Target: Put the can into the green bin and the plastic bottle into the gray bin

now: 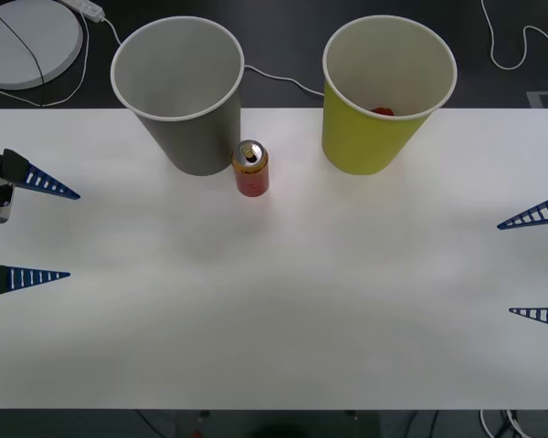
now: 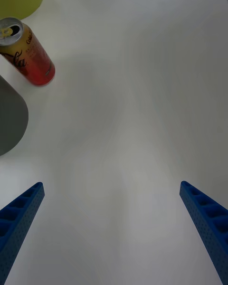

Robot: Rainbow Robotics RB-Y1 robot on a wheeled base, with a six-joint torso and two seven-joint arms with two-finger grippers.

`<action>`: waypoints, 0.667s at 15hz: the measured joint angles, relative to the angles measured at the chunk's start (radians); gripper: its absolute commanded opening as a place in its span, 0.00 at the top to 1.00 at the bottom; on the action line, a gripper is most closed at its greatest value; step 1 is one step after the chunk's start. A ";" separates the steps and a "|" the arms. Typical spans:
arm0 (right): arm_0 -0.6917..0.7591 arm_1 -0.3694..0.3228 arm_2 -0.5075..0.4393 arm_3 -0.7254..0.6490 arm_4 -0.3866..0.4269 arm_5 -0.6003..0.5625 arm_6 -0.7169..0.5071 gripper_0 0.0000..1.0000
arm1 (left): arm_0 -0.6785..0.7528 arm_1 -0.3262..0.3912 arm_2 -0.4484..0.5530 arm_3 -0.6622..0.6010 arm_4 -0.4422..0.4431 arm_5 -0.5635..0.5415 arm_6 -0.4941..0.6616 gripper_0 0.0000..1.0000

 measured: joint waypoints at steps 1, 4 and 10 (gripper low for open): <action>0.000 0.000 0.000 0.000 0.000 0.000 0.000 0.00 | 0.000 0.000 0.000 0.000 0.000 0.000 0.000 0.00; 0.000 0.000 0.000 0.000 0.000 0.000 0.000 0.00 | 0.000 0.000 0.000 0.000 0.000 0.000 0.000 0.00; 0.017 -0.023 0.009 -0.039 -0.057 0.001 -0.009 0.00 | 0.000 0.000 0.000 0.000 0.000 0.000 0.000 0.00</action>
